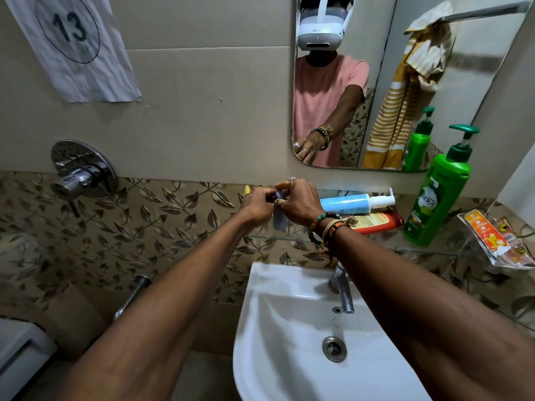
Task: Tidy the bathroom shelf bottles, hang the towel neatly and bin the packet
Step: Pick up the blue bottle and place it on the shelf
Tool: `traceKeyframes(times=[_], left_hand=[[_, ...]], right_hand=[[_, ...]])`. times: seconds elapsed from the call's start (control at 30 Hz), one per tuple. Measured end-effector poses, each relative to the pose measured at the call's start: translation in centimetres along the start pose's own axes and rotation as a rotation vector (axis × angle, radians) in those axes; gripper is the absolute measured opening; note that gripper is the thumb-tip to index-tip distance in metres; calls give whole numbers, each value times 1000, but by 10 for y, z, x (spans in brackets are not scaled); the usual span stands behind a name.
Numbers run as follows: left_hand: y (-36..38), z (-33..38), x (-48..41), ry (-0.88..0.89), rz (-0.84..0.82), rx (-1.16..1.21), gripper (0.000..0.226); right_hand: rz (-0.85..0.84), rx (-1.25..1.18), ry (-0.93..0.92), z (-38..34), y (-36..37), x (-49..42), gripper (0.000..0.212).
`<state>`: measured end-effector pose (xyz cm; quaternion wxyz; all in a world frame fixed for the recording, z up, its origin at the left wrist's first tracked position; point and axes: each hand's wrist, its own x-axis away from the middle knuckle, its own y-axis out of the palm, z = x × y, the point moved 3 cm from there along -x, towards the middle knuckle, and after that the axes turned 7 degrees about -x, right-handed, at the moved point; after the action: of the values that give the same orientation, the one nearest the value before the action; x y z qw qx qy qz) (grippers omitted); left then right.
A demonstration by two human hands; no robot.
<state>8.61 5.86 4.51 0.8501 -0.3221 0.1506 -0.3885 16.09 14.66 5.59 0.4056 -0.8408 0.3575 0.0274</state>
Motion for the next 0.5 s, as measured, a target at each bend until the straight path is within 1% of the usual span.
traceKeyframes(times=[0.1, 0.2, 0.37, 0.5], left_hand=[[2, -1, 1, 0, -3, 2, 35], [2, -1, 1, -1, -13, 3, 38], [0, 0, 2, 0, 10, -16, 42], [0, -1, 4, 6, 3, -37, 38]], right_hand=[[-27, -22, 18, 1, 1, 2, 32], [-33, -56, 41, 3, 1, 4, 34], [-43, -84, 25, 2, 0, 4, 32], [-48, -98, 27, 2, 0, 5, 31]])
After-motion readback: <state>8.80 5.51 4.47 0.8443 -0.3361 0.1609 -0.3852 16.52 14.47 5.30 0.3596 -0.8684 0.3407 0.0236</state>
